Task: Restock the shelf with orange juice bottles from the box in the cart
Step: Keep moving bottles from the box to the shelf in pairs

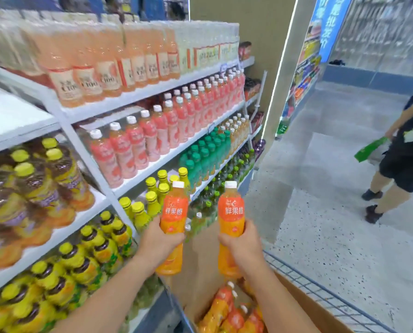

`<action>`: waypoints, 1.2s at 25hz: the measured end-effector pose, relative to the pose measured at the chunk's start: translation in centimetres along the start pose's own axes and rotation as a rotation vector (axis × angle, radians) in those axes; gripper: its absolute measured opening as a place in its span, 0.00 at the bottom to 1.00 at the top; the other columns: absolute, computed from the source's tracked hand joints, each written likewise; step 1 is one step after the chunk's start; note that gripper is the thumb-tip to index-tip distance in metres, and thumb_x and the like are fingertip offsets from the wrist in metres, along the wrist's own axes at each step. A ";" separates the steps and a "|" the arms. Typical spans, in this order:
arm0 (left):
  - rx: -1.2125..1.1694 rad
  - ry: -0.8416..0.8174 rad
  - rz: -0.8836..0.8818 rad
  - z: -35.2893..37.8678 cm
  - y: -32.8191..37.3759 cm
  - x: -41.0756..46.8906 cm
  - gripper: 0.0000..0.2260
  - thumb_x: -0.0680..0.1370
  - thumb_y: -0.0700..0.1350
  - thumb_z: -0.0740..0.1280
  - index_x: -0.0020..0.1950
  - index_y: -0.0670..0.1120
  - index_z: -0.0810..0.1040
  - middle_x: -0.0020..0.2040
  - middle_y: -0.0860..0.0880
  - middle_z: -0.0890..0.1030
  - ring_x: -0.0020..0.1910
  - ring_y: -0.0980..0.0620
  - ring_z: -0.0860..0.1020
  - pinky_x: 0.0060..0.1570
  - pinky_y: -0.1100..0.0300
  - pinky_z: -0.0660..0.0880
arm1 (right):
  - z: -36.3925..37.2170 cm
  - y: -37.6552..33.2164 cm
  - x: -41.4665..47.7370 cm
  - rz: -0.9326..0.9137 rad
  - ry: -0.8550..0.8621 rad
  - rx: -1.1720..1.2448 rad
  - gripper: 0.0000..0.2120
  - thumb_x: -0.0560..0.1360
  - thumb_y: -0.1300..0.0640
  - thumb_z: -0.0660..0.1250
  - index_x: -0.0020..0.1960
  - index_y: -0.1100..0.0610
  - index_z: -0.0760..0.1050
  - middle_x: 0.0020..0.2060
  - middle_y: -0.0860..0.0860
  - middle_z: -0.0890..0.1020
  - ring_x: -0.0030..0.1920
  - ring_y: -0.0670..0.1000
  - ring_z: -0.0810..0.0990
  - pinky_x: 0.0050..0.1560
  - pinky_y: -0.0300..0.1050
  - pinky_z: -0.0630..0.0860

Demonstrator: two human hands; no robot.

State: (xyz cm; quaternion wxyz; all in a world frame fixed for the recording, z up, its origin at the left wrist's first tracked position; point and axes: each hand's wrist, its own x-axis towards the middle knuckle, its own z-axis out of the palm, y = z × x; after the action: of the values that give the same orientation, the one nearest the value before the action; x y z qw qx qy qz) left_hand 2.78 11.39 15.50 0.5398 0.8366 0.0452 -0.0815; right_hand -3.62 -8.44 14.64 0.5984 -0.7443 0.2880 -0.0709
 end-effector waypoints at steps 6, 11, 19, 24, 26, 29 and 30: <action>-0.161 0.236 0.108 -12.8 4.1 2.0 0.14 0.65 0.46 0.78 0.49 0.51 0.81 0.40 0.49 0.85 0.39 0.47 0.84 0.41 0.50 0.81 | 8.8 -12.5 -0.2 -0.266 -0.180 0.041 0.23 0.65 0.58 0.80 0.56 0.50 0.74 0.47 0.52 0.84 0.44 0.51 0.84 0.42 0.47 0.78; -0.165 0.445 0.252 -24.4 7.2 3.1 0.14 0.64 0.50 0.78 0.47 0.51 0.81 0.40 0.51 0.84 0.39 0.51 0.83 0.40 0.53 0.80 | 17.5 -22.0 -1.9 -0.460 -0.285 0.071 0.22 0.65 0.57 0.81 0.55 0.51 0.76 0.44 0.51 0.85 0.43 0.52 0.85 0.45 0.51 0.82; -0.149 0.562 0.389 -37.4 8.7 5.8 0.13 0.69 0.45 0.78 0.48 0.55 0.77 0.43 0.53 0.83 0.42 0.53 0.82 0.41 0.53 0.81 | 29.7 -31.4 -3.9 -0.605 -0.397 0.174 0.20 0.67 0.59 0.80 0.55 0.52 0.76 0.44 0.50 0.85 0.42 0.50 0.84 0.40 0.45 0.79; -0.139 0.640 0.387 -40.9 9.3 8.9 0.15 0.68 0.44 0.78 0.48 0.57 0.77 0.43 0.55 0.84 0.42 0.55 0.83 0.45 0.51 0.82 | 34.9 -35.3 -2.2 -0.649 -0.462 0.163 0.21 0.67 0.59 0.80 0.57 0.52 0.77 0.46 0.49 0.85 0.46 0.52 0.85 0.46 0.51 0.81; -0.139 0.665 0.383 -41.5 9.6 10.4 0.16 0.68 0.45 0.78 0.49 0.58 0.76 0.43 0.57 0.84 0.41 0.57 0.83 0.45 0.53 0.82 | 36.7 -36.3 -0.8 -0.669 -0.492 0.159 0.21 0.67 0.60 0.80 0.57 0.52 0.77 0.46 0.50 0.85 0.46 0.51 0.84 0.45 0.48 0.80; -0.138 0.716 0.376 -41.7 9.8 12.6 0.17 0.68 0.45 0.78 0.51 0.58 0.76 0.42 0.58 0.84 0.41 0.59 0.82 0.45 0.55 0.82 | 39.3 -37.2 1.6 -0.697 -0.529 0.161 0.23 0.66 0.59 0.81 0.57 0.52 0.76 0.48 0.51 0.85 0.48 0.53 0.84 0.49 0.52 0.81; -0.137 0.731 0.375 -41.5 9.9 13.3 0.17 0.68 0.46 0.78 0.52 0.57 0.77 0.43 0.57 0.84 0.41 0.59 0.82 0.45 0.55 0.82 | 40.1 -37.4 2.4 -0.705 -0.543 0.165 0.23 0.66 0.59 0.81 0.57 0.51 0.75 0.48 0.50 0.85 0.48 0.52 0.84 0.49 0.52 0.81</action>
State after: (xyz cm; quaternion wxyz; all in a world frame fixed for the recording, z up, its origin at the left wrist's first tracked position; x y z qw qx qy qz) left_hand 21.08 44.94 38.71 0.5483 0.7662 0.0860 0.3239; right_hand 29.31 28.82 37.95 0.6488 -0.7385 -0.1572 -0.0953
